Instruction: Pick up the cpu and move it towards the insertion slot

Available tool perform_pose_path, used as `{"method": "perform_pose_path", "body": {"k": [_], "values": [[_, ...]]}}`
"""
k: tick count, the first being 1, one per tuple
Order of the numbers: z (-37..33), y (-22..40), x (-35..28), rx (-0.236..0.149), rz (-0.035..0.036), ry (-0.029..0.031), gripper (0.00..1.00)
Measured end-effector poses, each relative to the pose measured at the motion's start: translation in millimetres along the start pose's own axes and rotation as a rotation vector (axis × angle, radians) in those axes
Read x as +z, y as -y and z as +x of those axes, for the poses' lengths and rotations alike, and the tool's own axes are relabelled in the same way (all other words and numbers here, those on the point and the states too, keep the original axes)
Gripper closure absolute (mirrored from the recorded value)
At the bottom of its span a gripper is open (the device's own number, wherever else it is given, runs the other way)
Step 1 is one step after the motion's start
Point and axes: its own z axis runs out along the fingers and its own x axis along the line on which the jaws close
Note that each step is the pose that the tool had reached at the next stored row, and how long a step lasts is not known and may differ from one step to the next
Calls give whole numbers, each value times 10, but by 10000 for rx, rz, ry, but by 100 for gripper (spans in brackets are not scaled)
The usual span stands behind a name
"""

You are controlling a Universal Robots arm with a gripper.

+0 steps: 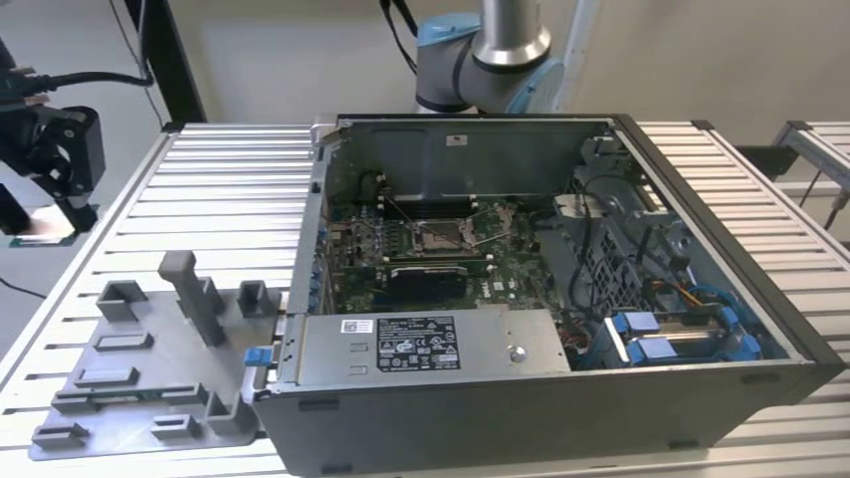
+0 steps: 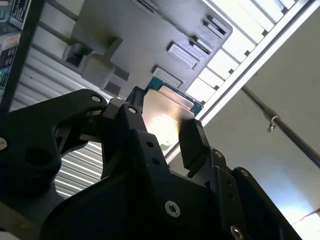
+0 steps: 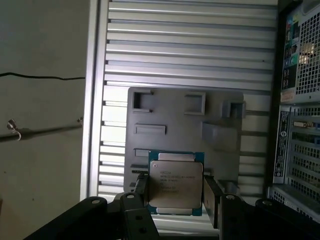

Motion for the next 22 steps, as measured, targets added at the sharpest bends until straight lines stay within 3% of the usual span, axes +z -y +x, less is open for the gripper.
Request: {"method": "perform_pose_path", "body": {"k": [9, 22], "values": [[-216, 10, -6, 1, 0, 0, 100], [-603, 28, -17, 0, -1, -2, 100]]}}
